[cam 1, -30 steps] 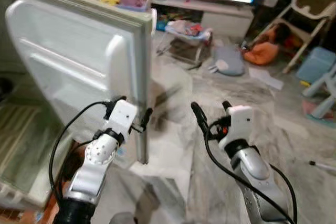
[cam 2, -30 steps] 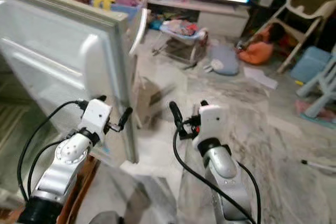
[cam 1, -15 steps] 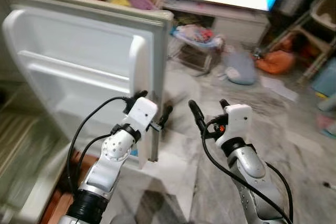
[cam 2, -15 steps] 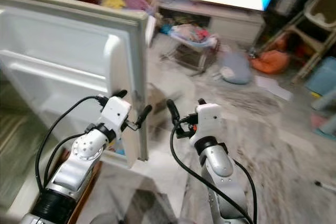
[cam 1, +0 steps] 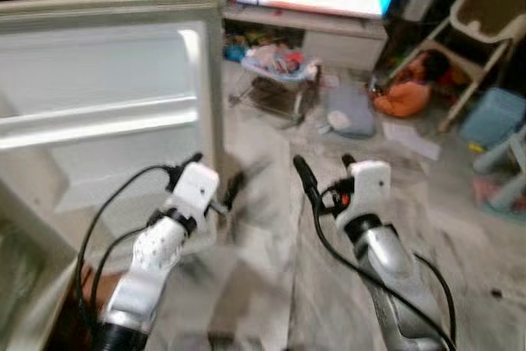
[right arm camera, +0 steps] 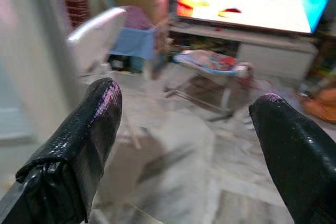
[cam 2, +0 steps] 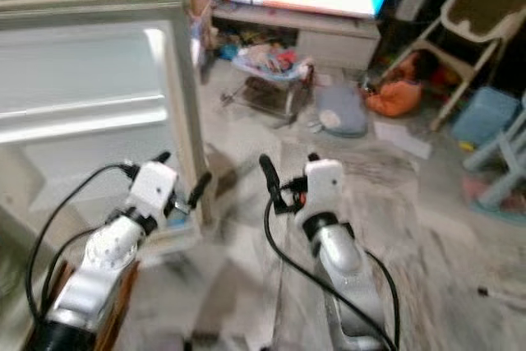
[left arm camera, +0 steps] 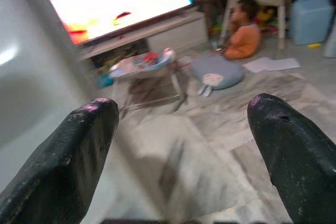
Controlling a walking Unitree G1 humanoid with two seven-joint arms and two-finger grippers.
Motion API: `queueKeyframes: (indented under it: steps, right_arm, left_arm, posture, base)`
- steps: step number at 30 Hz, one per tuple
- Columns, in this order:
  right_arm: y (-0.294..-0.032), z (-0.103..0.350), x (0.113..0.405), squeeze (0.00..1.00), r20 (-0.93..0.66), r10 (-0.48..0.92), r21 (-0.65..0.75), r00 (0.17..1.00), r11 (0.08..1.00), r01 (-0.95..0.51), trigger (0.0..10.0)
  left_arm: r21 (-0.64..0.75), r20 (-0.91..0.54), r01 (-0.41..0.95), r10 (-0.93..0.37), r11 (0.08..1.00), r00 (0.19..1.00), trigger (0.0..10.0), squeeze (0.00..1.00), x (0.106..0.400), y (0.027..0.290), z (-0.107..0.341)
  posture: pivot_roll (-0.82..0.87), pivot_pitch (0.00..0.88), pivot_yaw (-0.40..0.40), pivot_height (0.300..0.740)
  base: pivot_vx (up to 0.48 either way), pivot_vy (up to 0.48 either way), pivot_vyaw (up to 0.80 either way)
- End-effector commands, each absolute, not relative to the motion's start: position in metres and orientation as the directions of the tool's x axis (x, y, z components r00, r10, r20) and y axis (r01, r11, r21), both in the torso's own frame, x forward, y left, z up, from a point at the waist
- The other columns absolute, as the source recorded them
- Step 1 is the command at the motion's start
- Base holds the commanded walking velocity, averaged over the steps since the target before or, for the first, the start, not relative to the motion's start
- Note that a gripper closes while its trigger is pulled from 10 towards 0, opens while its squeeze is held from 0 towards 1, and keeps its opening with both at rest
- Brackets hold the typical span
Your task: Restocking fridge
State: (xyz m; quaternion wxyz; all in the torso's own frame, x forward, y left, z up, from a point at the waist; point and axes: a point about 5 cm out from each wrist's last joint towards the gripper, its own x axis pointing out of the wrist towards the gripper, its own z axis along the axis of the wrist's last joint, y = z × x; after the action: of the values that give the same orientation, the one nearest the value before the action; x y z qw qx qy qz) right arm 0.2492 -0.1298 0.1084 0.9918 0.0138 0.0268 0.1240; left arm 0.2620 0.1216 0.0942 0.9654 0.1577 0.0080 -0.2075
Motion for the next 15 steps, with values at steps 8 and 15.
queueKeyframes:
  steps: [8, 15]
  right_arm:
    - [-0.143, 0.123, 0.267, 0.0, 0.001, 0.17, 0.022, 0.985, 0.985, -0.17, 10.0]
    - [-0.136, 0.121, 0.271, 0.0, 0.005, 0.176, 0.019, 0.984, 0.984, -0.176, 10.0]
  left_arm:
    - [0.338, -0.038, 0.363, -0.373, 0.868, 0.927, 10.0, 0.0, 0.256, 0.125, 0.119]
    - [0.301, -0.078, 0.397, -0.393, 0.867, 0.916, 10.0, 0.0, 0.248, 0.119, 0.102]
  posture:
    - [0.14, 0.076, -0.061, 0.74]
    - [0.12, 0.058, -0.062, 0.74]
  base:
    - [0.0, 0.0, -0.8]
    - [0.0, -0.039, -0.8]
